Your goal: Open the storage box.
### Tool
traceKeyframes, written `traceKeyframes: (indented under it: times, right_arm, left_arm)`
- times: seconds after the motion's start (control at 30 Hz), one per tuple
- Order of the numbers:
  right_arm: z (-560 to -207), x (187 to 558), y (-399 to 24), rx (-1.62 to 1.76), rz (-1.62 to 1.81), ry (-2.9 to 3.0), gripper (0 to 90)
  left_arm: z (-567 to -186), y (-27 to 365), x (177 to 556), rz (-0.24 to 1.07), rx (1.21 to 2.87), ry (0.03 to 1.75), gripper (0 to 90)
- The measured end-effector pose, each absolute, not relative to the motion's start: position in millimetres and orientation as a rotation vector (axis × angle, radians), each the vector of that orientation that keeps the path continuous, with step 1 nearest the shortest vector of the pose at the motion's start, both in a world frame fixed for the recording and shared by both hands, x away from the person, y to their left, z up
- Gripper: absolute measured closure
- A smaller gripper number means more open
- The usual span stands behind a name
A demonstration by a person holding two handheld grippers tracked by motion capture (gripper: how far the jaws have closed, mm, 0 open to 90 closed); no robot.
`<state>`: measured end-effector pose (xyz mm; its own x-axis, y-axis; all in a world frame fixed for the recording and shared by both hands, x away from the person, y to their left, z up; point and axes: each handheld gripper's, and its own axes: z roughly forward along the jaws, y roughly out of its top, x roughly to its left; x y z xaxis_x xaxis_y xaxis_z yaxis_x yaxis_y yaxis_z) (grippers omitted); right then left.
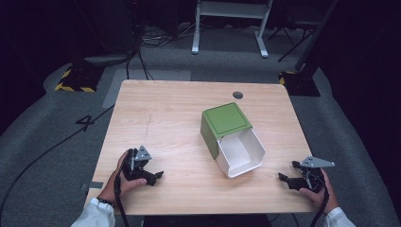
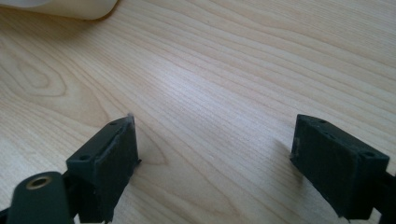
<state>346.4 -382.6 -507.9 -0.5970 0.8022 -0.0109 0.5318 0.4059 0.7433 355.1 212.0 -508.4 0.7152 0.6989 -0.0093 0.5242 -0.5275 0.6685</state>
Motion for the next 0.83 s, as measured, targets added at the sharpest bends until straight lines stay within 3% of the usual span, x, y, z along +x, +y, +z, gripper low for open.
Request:
traceKeyframes:
  times: [0.83]
  right_arm:
    - [-507.7,347.8,-382.7,1.148,1.014,2.302,14.8]
  left_arm:
    - [-508.2,212.2,355.9,0.341,2.260,0.919,0.3]
